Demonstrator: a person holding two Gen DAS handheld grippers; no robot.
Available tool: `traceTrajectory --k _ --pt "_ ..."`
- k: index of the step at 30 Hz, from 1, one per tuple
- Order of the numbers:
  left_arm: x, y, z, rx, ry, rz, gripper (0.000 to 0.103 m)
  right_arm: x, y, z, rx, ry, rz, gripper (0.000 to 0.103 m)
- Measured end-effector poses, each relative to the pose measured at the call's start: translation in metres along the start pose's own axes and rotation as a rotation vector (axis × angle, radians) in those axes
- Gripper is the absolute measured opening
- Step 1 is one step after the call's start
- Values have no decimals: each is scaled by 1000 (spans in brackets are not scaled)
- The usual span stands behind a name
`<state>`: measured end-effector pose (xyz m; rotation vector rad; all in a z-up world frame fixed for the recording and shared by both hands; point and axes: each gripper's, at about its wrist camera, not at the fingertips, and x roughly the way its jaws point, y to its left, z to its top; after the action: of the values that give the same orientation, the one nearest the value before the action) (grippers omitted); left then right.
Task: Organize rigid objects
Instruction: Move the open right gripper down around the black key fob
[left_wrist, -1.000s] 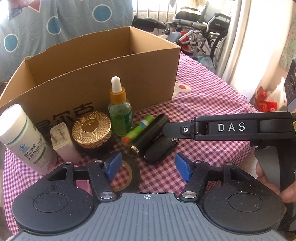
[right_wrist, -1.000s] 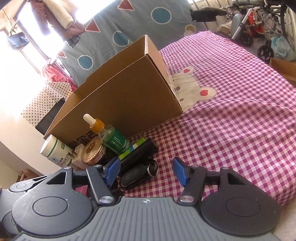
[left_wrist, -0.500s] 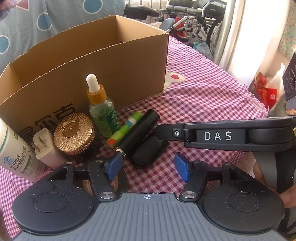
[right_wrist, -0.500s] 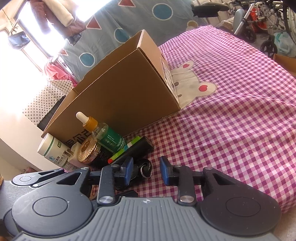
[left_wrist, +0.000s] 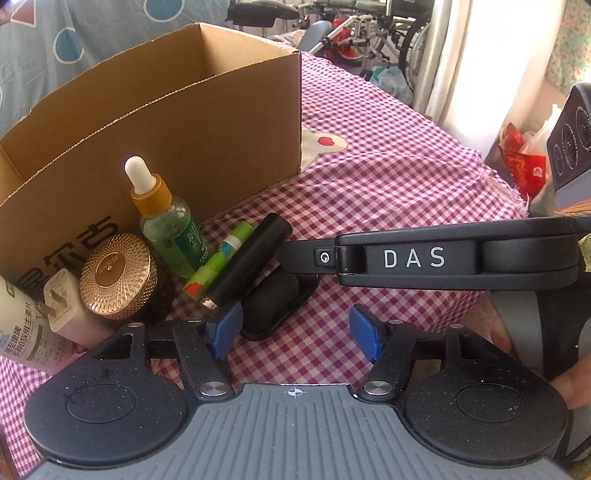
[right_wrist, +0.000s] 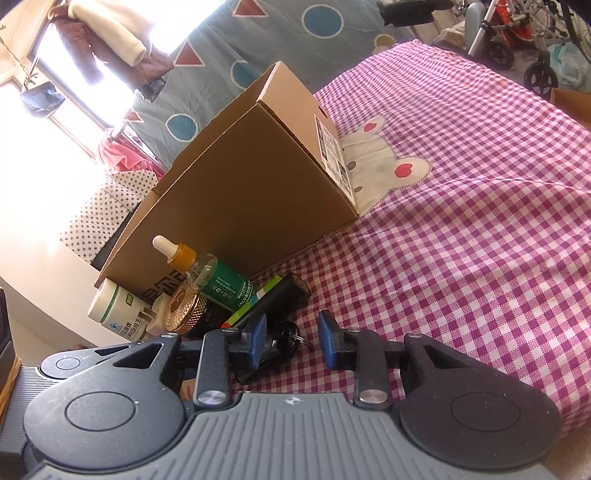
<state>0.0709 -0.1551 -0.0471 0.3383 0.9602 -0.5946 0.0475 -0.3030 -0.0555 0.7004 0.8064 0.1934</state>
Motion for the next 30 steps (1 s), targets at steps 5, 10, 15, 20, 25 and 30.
traceTrajectory --k 5,10,15,20,25,30 --pt "1 -8 0 14 7 -12 66 -4 -6 1 15 0 16 32" --pt "-1 -17 -2 20 7 -50 66 -10 -11 0 36 -4 24 32" --pt "-4 -26 -5 29 -4 -82 66 -14 -15 0 46 -6 24 32" --pt "-8 -26 -8 12 -21 -95 65 -22 -26 1 96 -11 42 34" --pt "-11 -20 -11 -23 -34 -90 64 -33 -44 2 169 -16 72 34" --pt "-13 -12 -9 -49 -62 -68 61 -35 -50 3 214 9 105 34"
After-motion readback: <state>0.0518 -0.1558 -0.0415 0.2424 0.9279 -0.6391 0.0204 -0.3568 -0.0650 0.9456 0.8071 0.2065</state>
